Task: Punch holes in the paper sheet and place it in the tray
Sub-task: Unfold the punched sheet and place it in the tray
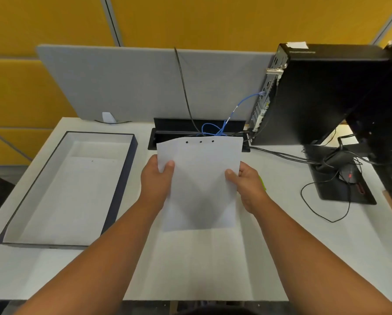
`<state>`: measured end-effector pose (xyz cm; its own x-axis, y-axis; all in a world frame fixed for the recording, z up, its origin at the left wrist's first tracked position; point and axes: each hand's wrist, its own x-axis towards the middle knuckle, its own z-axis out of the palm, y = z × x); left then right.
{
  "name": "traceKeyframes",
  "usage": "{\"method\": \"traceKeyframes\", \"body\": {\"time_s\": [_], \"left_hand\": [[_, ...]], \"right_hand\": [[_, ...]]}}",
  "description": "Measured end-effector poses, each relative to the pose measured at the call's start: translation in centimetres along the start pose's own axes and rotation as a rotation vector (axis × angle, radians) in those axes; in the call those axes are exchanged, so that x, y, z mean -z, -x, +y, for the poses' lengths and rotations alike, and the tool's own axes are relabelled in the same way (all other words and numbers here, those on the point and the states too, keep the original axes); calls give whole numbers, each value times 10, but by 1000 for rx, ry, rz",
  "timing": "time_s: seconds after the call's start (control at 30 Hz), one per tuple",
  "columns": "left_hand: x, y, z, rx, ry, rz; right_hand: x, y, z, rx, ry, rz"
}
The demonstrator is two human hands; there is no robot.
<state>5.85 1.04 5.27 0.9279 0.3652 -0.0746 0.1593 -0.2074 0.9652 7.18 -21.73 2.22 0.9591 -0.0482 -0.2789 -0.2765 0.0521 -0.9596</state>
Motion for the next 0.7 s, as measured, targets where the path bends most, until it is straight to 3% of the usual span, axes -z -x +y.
{"method": "traceKeyframes", "body": {"time_s": [0.2, 0.7], "left_hand": [[2, 6, 31, -117, 112, 46], [1, 29, -14, -22, -4, -83]], "right_hand": [[-5, 5, -23, 190, 3, 39], [-10, 23, 11, 138, 218, 116]]}}
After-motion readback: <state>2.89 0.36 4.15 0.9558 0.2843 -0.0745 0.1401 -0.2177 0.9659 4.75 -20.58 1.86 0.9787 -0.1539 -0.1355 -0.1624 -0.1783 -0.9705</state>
